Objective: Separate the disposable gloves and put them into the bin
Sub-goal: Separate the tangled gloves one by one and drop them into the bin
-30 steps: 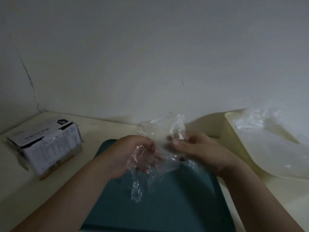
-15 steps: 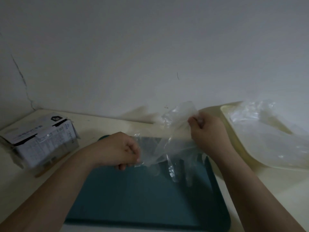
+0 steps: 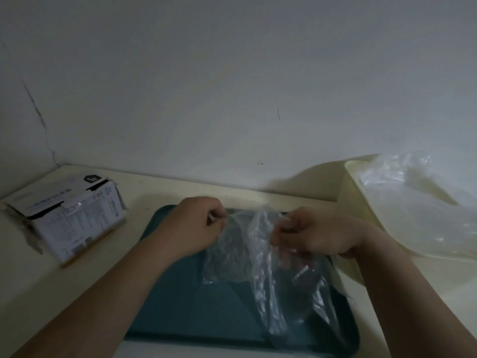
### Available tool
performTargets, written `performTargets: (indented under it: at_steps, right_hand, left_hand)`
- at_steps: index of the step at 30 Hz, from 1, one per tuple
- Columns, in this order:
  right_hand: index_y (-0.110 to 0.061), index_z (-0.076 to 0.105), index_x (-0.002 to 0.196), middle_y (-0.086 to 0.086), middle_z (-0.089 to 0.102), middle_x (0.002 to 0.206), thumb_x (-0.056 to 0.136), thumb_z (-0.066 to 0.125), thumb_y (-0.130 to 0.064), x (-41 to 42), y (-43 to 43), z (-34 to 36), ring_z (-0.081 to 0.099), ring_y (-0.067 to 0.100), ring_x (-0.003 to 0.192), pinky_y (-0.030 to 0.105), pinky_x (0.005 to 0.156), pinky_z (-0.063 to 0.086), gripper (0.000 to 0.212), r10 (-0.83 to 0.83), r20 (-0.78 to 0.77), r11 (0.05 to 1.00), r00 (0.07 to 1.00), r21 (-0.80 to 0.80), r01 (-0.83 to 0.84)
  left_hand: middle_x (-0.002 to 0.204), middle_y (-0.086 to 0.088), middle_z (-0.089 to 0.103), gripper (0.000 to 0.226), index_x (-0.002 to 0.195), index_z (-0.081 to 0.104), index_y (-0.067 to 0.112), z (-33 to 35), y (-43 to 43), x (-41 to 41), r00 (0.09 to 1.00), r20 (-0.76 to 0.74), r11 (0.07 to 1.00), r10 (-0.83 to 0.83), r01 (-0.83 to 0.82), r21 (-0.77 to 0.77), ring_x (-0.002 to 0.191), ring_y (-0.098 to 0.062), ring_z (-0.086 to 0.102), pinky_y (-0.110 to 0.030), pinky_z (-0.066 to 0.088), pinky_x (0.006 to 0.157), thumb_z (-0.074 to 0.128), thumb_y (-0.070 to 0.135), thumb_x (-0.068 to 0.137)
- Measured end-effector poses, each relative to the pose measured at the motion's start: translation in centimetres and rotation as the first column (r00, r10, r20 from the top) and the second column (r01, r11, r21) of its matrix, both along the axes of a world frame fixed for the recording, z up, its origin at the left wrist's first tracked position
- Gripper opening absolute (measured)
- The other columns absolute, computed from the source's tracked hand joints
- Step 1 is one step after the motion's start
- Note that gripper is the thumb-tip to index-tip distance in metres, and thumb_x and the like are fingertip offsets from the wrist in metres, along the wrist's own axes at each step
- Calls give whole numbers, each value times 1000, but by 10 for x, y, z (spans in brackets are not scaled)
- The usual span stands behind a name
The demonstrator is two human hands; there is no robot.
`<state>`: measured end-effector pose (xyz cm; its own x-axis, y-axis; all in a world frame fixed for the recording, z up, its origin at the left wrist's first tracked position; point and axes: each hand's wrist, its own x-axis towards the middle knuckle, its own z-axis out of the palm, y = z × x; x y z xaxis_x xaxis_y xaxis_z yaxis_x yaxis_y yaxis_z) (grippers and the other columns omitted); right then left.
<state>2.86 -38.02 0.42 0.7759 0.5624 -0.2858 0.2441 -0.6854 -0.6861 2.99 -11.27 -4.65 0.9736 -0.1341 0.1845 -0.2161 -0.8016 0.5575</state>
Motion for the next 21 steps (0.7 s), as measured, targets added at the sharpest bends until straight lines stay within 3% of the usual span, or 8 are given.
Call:
performTargets:
  at_steps: [3, 6, 8, 14, 17, 19, 21]
  right_hand:
    - [-6, 74, 94, 9, 78, 89, 104, 60, -29, 2, 0, -7, 75, 26, 79, 42, 81, 62, 29, 138, -21, 982, 990, -127, -140]
    - [-5, 71, 88, -4, 67, 72, 104, 59, -27, 4, 4, -9, 60, 7, 65, 26, 73, 52, 30, 182, 51, 966, 982, -195, -169]
    - [-9, 72, 87, -8, 64, 71, 104, 59, -27, 3, 6, -8, 57, 3, 65, 22, 72, 49, 27, 185, 47, 961, 982, -217, -171]
    - [-31, 74, 84, -19, 69, 76, 101, 64, -35, -7, 11, -1, 63, -3, 73, 22, 79, 47, 20, 240, 6, 937, 971, -264, -230]
    - [-38, 67, 72, -21, 64, 67, 103, 62, -36, -15, 14, 11, 60, -4, 65, 21, 75, 45, 31, 245, 95, 953, 965, -206, -221]
    - [-31, 73, 79, -14, 68, 72, 103, 63, -32, -22, 14, 19, 63, 1, 67, 24, 75, 49, 26, 235, 170, 970, 957, -98, -220]
    - [-22, 80, 96, -8, 76, 87, 102, 66, -26, -26, 14, 23, 70, 9, 79, 32, 84, 57, 15, 188, 211, 979, 959, 37, -200]
  left_hand:
    - [111, 14, 59, 31, 108, 62, 31, -10, 5, 3, 993, -100, 989, 54, -40, 142, 92, -4, 57, -19, 42, 72, 73, 53, 89]
    - [111, 11, 56, 49, 109, 59, 29, -18, 5, 5, 976, -203, 988, 82, -52, 148, 98, -9, 58, -30, 51, 84, 78, 63, 80]
    - [105, 10, 62, 46, 107, 63, 26, -20, 6, 7, 968, -240, 997, 77, -67, 49, 95, -9, 62, -31, 55, 88, 83, 55, 78]
    - [72, 9, 68, 16, 77, 68, 23, -15, 5, 1, 972, -236, 988, 20, -55, -146, 66, -3, 60, -23, 49, 64, 84, 25, 82]
    - [70, 10, 68, 15, 76, 68, 24, 2, 6, -6, 987, -156, 975, 33, -66, -211, 61, 2, 59, -15, 46, 58, 80, 26, 84]
    - [68, 13, 67, 17, 75, 65, 27, 13, 6, -12, 995, -89, 954, 35, -60, -293, 63, -4, 59, -23, 48, 62, 80, 29, 84]
    - [64, 13, 66, 24, 76, 61, 22, 25, 1, -20, 998, -56, 910, 31, -51, -412, 60, -2, 58, -22, 46, 61, 81, 24, 88]
